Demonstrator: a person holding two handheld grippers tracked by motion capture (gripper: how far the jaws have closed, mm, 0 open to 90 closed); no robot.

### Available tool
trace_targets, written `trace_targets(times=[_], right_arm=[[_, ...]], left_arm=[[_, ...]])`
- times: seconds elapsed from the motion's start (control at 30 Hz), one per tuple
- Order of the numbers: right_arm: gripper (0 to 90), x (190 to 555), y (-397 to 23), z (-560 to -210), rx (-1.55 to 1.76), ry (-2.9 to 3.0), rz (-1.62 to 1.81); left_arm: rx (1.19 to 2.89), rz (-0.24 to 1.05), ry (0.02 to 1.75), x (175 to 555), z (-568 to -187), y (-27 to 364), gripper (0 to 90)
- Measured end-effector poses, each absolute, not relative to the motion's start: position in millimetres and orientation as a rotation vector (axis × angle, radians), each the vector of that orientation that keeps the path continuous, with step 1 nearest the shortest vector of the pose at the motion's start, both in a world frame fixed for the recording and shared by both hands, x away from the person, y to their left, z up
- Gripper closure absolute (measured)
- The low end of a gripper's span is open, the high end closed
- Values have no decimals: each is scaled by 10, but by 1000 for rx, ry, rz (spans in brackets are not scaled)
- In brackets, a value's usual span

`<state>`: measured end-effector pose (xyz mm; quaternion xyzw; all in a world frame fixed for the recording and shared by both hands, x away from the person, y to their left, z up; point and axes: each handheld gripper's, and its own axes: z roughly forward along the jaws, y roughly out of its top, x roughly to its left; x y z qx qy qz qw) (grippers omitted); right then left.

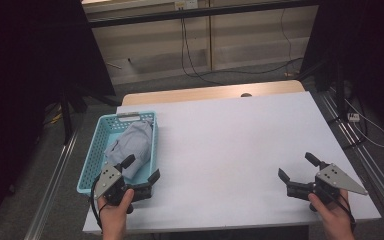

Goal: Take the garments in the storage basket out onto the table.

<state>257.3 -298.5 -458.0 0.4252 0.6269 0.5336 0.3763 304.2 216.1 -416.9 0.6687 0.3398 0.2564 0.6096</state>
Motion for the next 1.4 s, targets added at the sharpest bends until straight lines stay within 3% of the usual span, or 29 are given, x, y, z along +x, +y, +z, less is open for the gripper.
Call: trace_targets(times=[1.4], right_arm=[[4, 2538, -3019, -4532, 1022, 1629, 1385]], left_arm=[[1588, 584, 735, 3284, -3772, 2088, 17]])
